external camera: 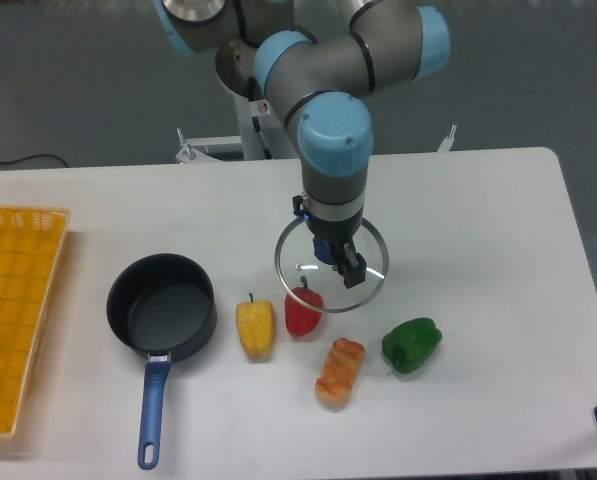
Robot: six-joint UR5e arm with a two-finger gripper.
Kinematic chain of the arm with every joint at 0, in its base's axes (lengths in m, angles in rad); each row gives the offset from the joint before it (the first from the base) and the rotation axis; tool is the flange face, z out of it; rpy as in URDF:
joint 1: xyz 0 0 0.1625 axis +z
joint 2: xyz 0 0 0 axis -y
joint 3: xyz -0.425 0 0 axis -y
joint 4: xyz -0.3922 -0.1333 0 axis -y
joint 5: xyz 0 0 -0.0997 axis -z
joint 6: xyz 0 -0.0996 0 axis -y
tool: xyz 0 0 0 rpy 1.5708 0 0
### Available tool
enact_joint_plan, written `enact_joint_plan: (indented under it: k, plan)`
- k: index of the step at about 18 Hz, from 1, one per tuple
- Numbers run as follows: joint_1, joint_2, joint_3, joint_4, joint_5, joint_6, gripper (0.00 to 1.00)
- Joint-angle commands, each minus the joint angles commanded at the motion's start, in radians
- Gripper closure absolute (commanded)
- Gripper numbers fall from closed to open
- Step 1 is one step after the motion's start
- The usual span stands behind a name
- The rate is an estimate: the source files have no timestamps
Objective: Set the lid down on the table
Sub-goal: 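Carry the clear glass lid with the gripper past the green pepper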
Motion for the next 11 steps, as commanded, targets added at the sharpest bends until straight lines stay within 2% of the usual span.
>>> enact_joint_plan:
  k: [9, 11]
  plan:
    - [0.077, -0.011, -0.006, 0.002, -0.005, 0.140, 0.47]
    - [0.097, -0.018, -0.006, 0.020, -0.005, 0.169, 0.47]
